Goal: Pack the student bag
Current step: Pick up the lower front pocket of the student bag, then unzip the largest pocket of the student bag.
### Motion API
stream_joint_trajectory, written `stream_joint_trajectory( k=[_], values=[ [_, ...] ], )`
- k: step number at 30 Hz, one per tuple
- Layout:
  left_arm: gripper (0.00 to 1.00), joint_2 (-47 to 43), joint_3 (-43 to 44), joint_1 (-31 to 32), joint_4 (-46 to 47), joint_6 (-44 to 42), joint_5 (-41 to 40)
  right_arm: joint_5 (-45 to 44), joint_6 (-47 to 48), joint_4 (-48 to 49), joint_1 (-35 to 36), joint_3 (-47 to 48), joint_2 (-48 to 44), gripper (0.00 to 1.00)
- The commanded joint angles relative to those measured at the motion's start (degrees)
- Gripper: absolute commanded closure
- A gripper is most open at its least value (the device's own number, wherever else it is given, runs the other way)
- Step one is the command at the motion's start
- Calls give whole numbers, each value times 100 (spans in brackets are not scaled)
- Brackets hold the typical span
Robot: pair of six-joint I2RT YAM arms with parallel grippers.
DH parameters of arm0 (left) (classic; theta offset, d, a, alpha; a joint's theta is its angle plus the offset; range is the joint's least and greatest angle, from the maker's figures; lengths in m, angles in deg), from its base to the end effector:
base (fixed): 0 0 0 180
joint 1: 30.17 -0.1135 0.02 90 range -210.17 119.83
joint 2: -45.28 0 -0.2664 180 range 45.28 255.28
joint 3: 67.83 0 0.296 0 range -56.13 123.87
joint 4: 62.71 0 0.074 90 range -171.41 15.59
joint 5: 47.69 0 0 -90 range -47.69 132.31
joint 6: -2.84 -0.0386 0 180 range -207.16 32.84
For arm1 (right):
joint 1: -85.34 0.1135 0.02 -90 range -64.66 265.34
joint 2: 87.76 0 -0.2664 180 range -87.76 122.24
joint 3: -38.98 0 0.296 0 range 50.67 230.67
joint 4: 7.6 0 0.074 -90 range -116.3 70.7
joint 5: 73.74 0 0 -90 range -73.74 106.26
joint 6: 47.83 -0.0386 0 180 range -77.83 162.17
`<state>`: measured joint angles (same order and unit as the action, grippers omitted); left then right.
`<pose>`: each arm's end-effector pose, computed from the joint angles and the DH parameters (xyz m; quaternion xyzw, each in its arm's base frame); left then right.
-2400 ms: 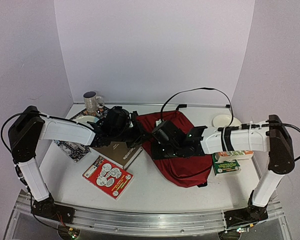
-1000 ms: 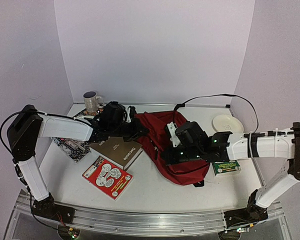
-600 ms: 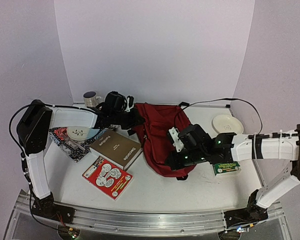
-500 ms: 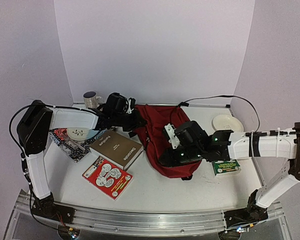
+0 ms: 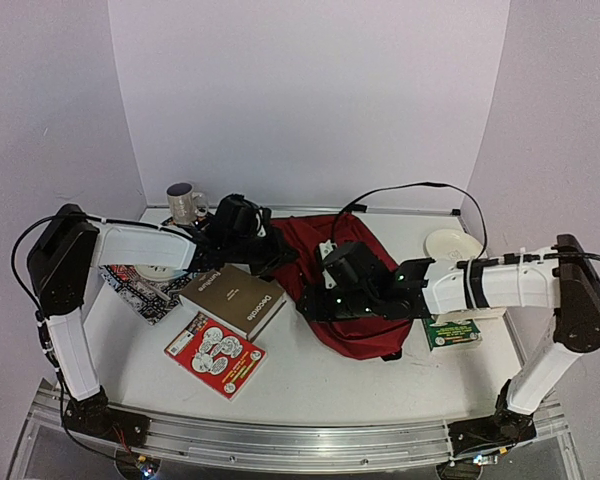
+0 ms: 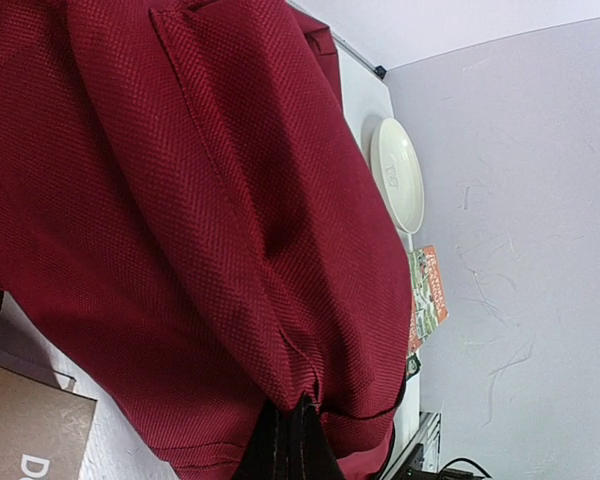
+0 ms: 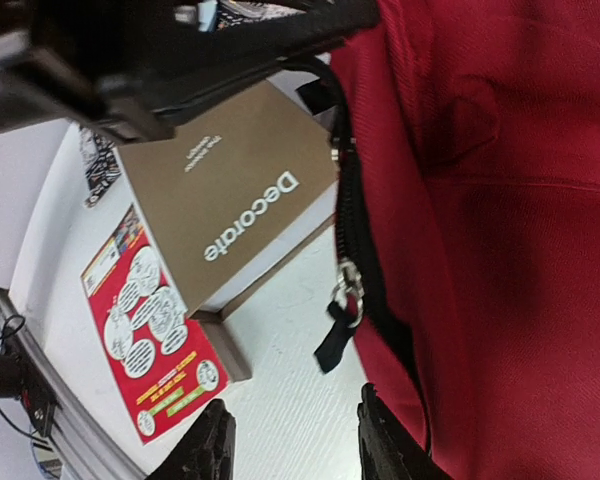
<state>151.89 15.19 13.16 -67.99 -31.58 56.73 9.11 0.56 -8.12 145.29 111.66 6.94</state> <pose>0.3316 -0.3260 0.1965 -0.0277 0.8562 -0.4536 0.2458 0.2145 0.3611 0.2250 -0.0981 0.8250 0.3966 0.3906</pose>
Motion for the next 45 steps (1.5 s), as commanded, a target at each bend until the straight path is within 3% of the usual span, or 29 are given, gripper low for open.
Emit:
stream_joint_trajectory(
  k=[1,12,27,38,45],
  values=[
    [100,-421,11,82,458,174,-144,-367,-307,-20,39,195,229,56],
    [100,-426,9,284,536,208,-243,-908,-259,86,35,519,606,59],
    [100,-310,81,285,527,-125,-457,-595,-257,-44,35,-91,-45,100],
    [100,-189,296,119,457,-436,-448,-157,-51,-279,37,-501,-441,100],
    [100,139,793,-93,-78,-1021,-471,214,279,-601,35,-816,-803,100]
  ],
)
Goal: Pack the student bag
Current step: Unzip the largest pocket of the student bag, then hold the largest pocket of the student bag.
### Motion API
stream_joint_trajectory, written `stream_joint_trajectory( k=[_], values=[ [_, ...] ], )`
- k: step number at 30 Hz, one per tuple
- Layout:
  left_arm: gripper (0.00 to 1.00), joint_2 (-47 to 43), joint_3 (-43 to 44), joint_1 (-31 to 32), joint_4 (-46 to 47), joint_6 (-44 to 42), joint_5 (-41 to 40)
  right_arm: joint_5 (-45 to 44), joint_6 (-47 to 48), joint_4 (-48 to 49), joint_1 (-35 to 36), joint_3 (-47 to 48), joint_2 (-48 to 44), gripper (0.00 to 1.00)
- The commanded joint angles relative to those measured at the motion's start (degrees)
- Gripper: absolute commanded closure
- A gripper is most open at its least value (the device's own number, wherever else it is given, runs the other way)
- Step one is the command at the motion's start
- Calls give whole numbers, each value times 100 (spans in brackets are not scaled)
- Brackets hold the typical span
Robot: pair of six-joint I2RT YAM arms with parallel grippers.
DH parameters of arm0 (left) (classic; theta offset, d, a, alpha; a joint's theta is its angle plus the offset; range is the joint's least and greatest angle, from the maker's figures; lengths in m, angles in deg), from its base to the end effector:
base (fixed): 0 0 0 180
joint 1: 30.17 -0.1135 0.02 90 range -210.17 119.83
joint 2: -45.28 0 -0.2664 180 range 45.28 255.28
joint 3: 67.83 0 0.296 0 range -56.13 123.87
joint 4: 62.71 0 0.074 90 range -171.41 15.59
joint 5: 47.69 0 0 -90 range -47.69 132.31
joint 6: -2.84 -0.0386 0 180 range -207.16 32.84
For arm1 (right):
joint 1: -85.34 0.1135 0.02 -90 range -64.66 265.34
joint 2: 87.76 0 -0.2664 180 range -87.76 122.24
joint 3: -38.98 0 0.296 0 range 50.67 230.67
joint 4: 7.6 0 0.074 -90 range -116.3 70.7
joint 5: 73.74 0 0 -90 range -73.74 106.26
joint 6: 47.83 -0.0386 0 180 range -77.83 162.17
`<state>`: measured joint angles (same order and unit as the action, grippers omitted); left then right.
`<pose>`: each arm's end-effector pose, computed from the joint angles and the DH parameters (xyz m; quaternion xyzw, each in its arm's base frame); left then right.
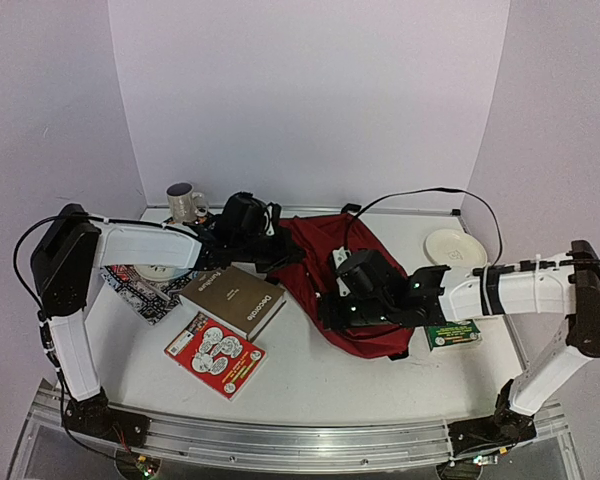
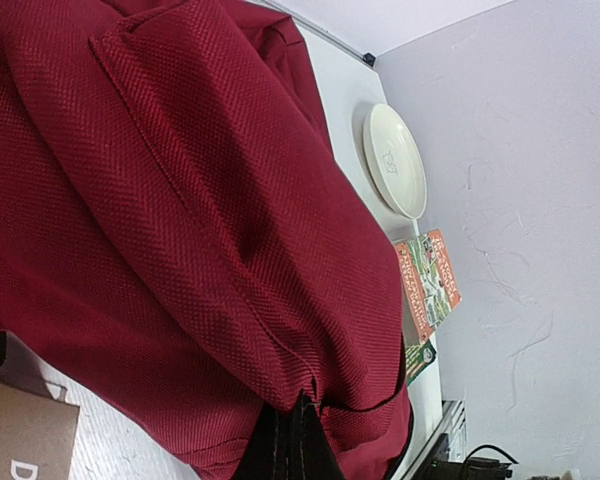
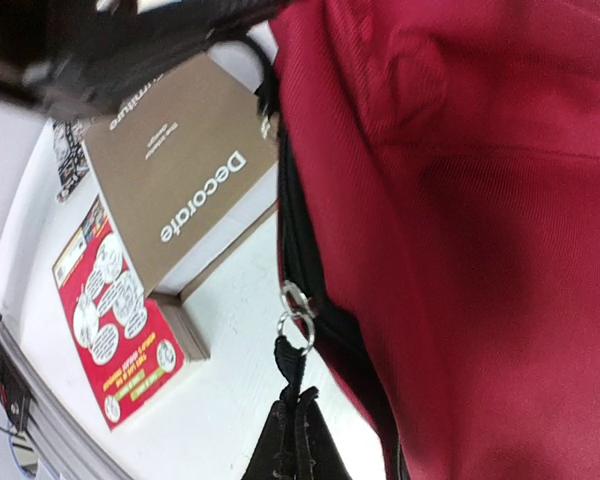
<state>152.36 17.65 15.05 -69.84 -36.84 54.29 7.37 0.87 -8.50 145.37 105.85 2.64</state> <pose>0.3264 -0.3403 0.2055 0.0151 0.8573 -0.4356 0.2741 0.2027 0.3395 0.2153 -0.0950 0.8338 0.3763 0.3926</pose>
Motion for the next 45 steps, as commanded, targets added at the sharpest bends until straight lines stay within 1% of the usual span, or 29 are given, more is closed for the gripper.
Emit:
stream_joint_trajectory(
  k=[1,6,11,16,17,18,20,22,23,27,29,33,39,42,45],
  values=[
    [100,130,570,-310,70,-588,-250,418,265,-598,26,-289,-436,100],
    [100,416,826,-436,-162,-1075,-289,424,346,-805,29,-541,-711,100],
    [100,795,1280,-504,-375,-1839,-299,540,455,-886,29,-631,-802,100],
    [100,1108,1611,-626,-597,-2517,-531,770,781,-847,54,-183,-436,100],
    [99,1124,1634,-661,-617,-2558,-564,798,850,-800,63,-44,-339,100],
    [96,1107,1645,-716,-657,-2555,-540,829,900,-738,65,82,-204,100],
    [83,953,1582,-750,-731,-2381,-338,843,1012,-657,65,357,7,100],
    [65,650,1339,-748,-713,-2100,-106,988,1117,-641,63,680,251,100],
    [60,510,1147,-746,-711,-1905,-29,1002,1155,-640,68,808,338,100],
    [42,-125,418,-740,-716,-1363,131,1059,1310,-621,63,1190,623,100],
    [37,-441,69,-725,-718,-1146,124,1110,1373,-623,63,1331,724,100],
    [32,-965,-564,-614,-711,-666,185,1154,1456,-614,63,1466,857,100],
    [31,-905,-852,-96,-533,-273,511,1190,1546,-605,63,1600,972,100],
    [33,-761,-854,117,-485,-148,484,1122,1574,-607,65,1582,932,100],
    [40,-662,-872,231,-482,-27,405,925,1610,-616,63,1483,827,100]
  ],
)
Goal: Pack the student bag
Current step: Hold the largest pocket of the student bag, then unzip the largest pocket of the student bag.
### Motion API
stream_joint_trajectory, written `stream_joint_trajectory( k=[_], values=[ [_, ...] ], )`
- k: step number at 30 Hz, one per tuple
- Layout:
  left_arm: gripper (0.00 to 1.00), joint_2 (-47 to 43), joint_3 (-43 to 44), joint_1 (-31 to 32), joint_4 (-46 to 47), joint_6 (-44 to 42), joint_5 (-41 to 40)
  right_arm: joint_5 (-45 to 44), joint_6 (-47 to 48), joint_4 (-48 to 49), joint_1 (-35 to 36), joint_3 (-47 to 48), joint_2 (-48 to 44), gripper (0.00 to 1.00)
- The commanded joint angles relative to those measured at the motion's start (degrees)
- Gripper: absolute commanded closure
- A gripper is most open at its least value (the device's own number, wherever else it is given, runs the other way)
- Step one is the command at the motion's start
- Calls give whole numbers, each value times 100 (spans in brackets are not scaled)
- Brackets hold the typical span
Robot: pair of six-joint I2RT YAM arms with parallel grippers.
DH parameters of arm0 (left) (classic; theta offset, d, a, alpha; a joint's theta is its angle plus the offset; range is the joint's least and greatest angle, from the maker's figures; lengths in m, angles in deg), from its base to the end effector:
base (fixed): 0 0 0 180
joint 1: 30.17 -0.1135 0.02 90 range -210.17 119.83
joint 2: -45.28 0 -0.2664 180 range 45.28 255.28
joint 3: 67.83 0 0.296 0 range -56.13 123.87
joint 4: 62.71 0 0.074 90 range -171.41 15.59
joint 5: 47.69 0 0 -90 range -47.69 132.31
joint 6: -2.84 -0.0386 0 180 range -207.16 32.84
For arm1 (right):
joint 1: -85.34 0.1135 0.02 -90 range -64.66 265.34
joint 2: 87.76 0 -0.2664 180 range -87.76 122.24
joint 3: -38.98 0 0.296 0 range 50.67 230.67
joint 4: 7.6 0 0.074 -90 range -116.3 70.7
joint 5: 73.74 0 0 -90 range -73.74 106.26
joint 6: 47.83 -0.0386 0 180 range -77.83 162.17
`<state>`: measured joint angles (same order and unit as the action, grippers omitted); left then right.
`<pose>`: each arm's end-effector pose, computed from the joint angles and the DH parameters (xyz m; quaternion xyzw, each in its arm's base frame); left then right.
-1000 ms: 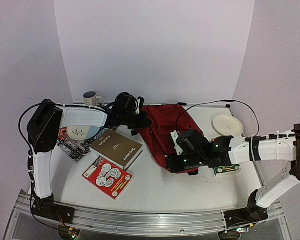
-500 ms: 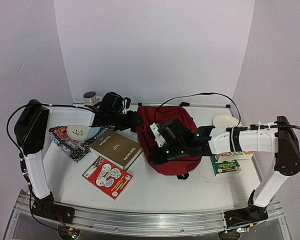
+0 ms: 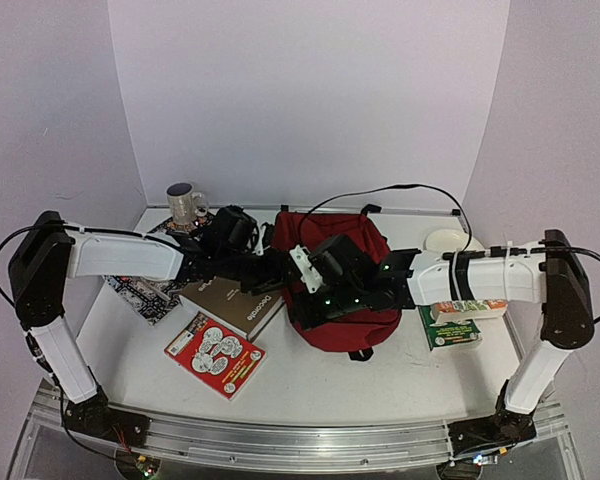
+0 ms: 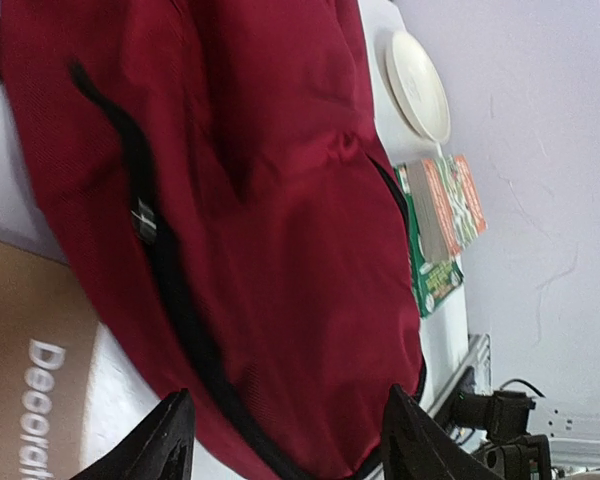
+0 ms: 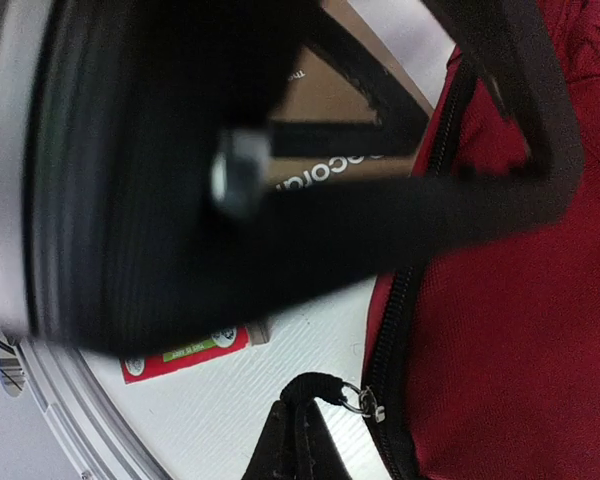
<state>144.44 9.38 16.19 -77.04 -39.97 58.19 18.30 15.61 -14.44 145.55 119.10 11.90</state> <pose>0.2867 -0.3160 0.2001 0.0560 0.8840 -0.4105 0.2167 0.2196 0.3864 0.2271 -0.2549 0.8106 0.3730 0.3726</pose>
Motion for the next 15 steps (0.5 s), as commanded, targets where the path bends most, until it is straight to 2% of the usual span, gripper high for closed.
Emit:
stream_joint_trajectory(
  k=[1,3,7,10,11,15],
  values=[
    [44,147,-55,136,237,314,0,-258,155,-30,47,120,-148,100],
    [53,180,-83,175,267,345,-22,-433,194,-52,49,28,-255,100],
    [80,228,-68,180,413,289,-75,-702,241,-199,45,-143,-456,100],
    [96,277,41,174,405,170,-172,-867,248,-312,46,-324,-698,100],
    [99,313,87,165,394,126,-203,-934,248,-349,49,-402,-773,100],
    [100,479,396,39,191,-197,-368,-1115,215,-673,44,-655,-1153,100]
  ],
)
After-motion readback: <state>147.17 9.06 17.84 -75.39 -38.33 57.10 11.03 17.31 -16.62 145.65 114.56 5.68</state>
